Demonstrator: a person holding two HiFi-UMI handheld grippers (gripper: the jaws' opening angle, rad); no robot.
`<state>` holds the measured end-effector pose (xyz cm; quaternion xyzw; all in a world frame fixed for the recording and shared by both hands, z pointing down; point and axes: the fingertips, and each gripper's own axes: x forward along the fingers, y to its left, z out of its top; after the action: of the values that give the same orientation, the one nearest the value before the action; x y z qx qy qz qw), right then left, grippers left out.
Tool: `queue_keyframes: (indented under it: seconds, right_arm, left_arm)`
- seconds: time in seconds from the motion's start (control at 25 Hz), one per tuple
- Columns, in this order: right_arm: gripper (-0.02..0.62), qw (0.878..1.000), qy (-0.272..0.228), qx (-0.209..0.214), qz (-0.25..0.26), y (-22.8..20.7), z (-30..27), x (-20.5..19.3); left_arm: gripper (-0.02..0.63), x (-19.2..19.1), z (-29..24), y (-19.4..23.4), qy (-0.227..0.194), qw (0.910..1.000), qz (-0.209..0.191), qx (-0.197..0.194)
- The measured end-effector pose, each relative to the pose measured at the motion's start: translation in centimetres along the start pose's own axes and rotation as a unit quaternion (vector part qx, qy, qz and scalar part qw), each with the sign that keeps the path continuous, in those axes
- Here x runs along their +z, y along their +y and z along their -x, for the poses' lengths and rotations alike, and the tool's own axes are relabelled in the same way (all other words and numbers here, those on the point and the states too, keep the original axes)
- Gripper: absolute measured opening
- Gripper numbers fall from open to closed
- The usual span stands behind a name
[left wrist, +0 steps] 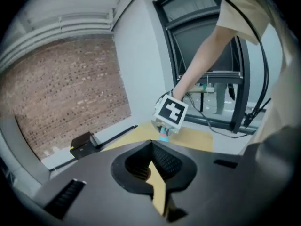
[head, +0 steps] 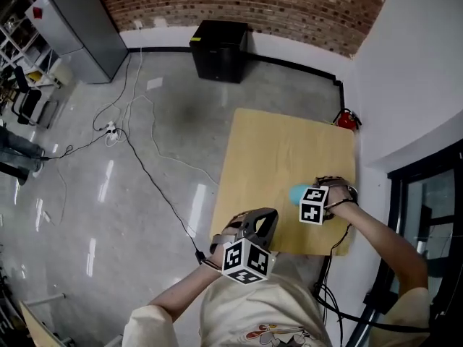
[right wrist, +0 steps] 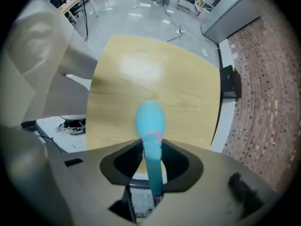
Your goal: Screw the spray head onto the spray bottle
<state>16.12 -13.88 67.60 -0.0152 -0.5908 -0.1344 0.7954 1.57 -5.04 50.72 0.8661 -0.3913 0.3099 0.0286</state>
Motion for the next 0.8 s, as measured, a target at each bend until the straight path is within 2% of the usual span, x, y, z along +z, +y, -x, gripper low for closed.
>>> queue_keyframes:
  seconds: [0.12, 0.28, 0.4, 0.48, 0.64, 0.8]
  right_arm:
    - [0.128, 0.999, 0.036, 0.011, 0.031, 0.2, -0.7, 1.2]
    - [0.129, 0.995, 0.07, 0.013, 0.066, 0.3, -0.6, 2.7]
    - [0.129, 0.994, 0.077, 0.012, 0.071, 0.3, -0.5, 3.1]
    - [0.132, 0.995, 0.07, 0.017, 0.063, 0.3, -0.2, 3.2]
    - [0.206, 0.997, 0.048, 0.017, 0.049, 0.1, 1.6, 2.7]
    - [0.212, 0.999, -0.031, -0.005, 0.021, -0.3, 6.7, 3.9]
  left_arm:
    - [0.007, -0.6, 0.5, 0.2, 0.0, 0.9993, 0.038, -0.006]
    - [0.007, -0.5, 0.6, 0.8, 0.003, 0.999, 0.044, 0.007]
    - [0.006, 0.0, 0.9, 1.0, 0.003, 0.9994, 0.034, 0.009]
    - [0.007, 0.0, 1.1, 1.2, 0.005, 0.9996, 0.025, 0.01]
    - [0.006, -0.1, 1.1, 1.4, 0.011, 0.9998, 0.018, 0.004]
    - [0.008, -0.1, 1.3, 2.2, 0.016, 0.9998, 0.0, 0.006]
